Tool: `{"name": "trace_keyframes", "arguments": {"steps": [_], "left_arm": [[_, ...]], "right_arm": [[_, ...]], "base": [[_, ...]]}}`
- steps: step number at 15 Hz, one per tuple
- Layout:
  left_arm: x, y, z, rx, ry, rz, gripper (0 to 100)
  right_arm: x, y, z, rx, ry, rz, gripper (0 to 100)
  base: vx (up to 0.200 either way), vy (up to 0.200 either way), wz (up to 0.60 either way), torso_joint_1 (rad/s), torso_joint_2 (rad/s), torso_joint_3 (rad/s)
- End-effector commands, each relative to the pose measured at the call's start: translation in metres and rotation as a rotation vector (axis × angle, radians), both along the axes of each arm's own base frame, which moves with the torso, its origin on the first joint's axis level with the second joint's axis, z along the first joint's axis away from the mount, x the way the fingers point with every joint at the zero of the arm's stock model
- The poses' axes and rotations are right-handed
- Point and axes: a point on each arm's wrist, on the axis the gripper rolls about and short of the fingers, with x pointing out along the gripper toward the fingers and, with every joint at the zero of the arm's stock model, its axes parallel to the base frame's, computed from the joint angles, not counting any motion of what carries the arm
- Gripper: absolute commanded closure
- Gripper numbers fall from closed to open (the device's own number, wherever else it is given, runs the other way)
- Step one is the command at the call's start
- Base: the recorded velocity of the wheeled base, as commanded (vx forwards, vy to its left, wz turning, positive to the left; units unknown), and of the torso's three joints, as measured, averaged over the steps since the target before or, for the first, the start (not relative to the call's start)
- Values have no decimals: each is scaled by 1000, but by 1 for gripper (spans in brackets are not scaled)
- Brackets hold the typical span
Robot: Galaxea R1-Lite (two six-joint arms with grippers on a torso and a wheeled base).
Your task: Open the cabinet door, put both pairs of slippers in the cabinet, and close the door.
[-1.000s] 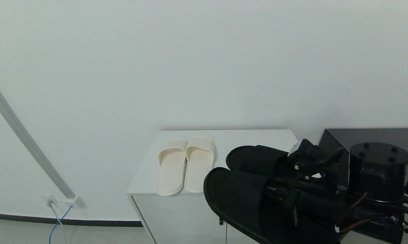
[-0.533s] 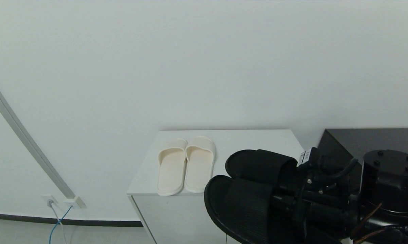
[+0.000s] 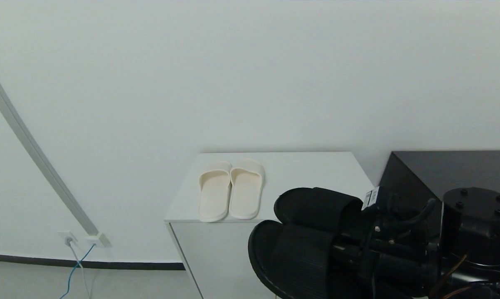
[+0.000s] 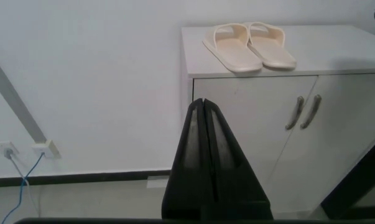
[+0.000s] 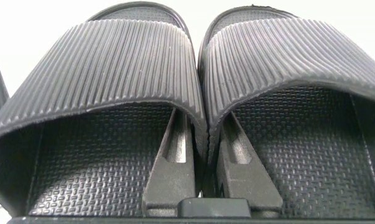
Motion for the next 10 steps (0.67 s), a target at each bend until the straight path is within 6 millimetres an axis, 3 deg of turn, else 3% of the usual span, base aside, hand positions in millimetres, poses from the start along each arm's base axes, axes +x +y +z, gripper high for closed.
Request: {"name": "trace_keyframes", "arguments": {"steps": [1,10], "left_arm": [[0,0,0,0,2,0,100],[0,0,0,0,2,0,100]], "right_arm": [[2,1,-4,-9,9,-2,100],[4,-6,-9,-21,27,-34,100]], "base": [[-200,0,0,-7,-2,2],[0,0,0,0,0,0]]}}
